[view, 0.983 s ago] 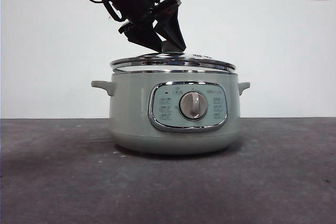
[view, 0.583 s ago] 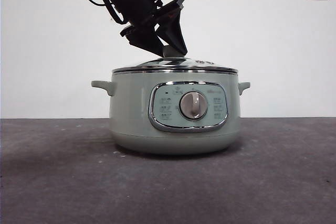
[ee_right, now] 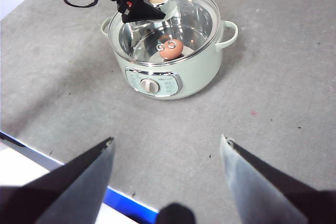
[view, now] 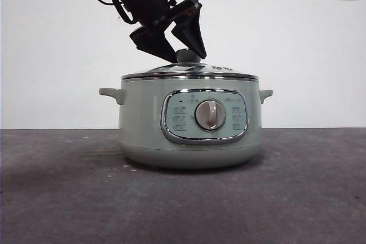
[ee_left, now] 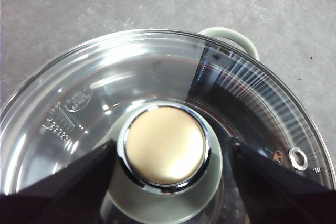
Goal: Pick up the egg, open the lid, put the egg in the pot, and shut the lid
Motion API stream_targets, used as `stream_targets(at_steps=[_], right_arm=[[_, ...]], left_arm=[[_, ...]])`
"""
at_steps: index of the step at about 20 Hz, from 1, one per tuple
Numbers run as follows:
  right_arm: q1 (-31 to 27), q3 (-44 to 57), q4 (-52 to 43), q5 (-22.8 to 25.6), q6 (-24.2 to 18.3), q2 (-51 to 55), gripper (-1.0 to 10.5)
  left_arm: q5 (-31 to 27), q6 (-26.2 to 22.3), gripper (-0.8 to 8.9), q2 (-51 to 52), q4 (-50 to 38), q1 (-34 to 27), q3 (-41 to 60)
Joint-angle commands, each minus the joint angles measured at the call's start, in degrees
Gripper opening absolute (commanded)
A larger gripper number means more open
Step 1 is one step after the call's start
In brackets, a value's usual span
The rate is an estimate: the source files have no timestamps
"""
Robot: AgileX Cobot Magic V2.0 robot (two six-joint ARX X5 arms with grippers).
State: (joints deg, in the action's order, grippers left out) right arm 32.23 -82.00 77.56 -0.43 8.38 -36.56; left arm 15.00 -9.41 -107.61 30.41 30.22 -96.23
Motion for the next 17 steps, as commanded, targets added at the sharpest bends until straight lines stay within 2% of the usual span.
stream_targets(at_steps=[1,7,9,13,16,17], right_arm=[[0.1,0.5,1.3,0.1,0.2,0.2,3.4],[0.1,0.5,1.3,0.1,0.2,0.2,3.4],[0.1,0.5,1.3,0.2,0.2,0.2,3.4],[0.1,0.5,1.3,1.5,-0.7,-0.2,3.4],[0.1,0.5,1.4,1.5,-1.3,-0.5,3.4],[0.1,0.5,1.4,1.4,-1.6,-0.7,3.4]], left_arm=[[0.0,0.4,3.8,-0.7,1.8,-0.3,-0.5],[0.0,0.4,3.8,0.4,10.6,-0.3,-10.6],[0.0,0.4,3.8,1.6,16.6,-0.3,-15.0],[0.6,0.4,3.77,4.8,34.7,-0.3,-22.6],[6.1,0.4,3.77,8.8,44.5,-0.1,-22.8],[8.2,0.7,3.76,10.0,45.2,-0.1,-22.7]])
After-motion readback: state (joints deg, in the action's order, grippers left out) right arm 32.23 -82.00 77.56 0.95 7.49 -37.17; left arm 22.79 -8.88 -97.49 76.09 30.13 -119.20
